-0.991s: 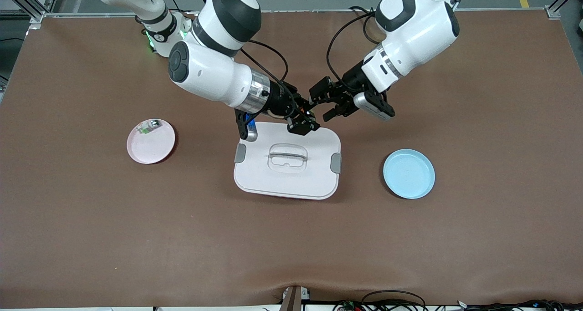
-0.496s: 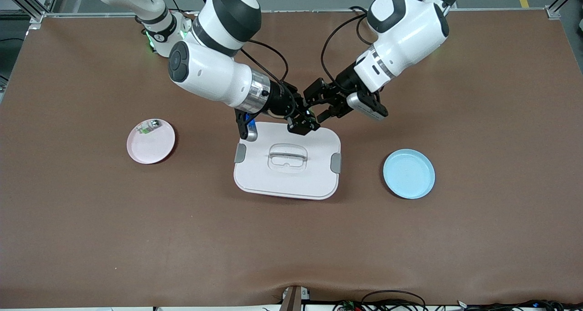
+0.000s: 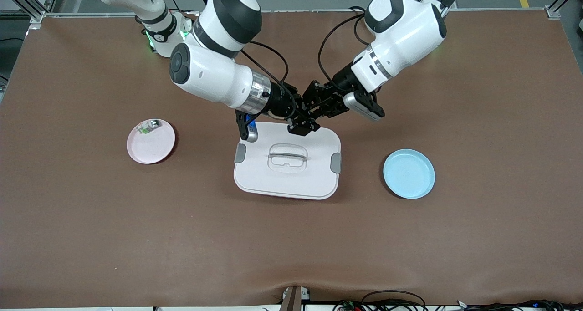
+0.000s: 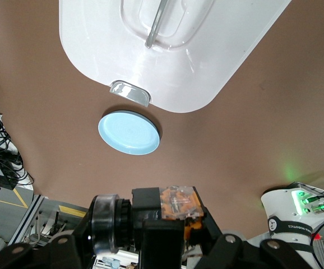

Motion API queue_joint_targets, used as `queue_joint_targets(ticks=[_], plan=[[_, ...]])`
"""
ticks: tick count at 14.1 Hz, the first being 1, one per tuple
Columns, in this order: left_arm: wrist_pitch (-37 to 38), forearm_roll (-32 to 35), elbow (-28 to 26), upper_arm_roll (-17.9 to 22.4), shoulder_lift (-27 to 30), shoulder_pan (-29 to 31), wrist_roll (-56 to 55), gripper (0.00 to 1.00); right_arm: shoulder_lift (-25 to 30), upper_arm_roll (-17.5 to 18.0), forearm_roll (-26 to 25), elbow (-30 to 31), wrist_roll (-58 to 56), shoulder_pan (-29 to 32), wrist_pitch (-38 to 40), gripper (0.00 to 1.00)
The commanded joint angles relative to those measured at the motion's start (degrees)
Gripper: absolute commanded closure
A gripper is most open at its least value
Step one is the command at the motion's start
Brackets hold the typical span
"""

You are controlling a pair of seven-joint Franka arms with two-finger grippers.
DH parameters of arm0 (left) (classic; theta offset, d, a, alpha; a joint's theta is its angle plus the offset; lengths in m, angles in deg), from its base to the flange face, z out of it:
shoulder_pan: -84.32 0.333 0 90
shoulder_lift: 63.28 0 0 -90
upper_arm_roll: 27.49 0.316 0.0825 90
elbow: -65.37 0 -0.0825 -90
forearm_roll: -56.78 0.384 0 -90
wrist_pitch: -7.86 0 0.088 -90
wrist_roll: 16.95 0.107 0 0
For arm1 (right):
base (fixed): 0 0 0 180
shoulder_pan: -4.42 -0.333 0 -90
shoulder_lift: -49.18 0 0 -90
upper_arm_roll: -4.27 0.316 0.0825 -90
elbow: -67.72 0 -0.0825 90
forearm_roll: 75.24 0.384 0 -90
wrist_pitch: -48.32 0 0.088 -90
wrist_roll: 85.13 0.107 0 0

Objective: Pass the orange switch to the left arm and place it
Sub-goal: 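Close the left gripper on the switch's black cap end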

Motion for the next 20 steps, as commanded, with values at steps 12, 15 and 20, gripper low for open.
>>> queue_joint_targets(ticks=[12,15,20], plan=[[-0.41,3.37,-0.33,-0.32,-0.29,2.11,0.25,1.0,-0.88,-0.56,0.9,-1.61,0.61,-0.72,0.01,0.0],[-0.32,3.37,-1.3,-0.32,-0.12,2.2,0.25,1.0,-0.44,-0.65,0.55,-1.61,0.35,-0.01,0.53,0.0],[-0.32,3.55,-2.88,-0.14,0.33,4.39,0.51,1.0,2.19,-1.09,-2.0,-1.43,-3.85,1.92,5.44,0.0]])
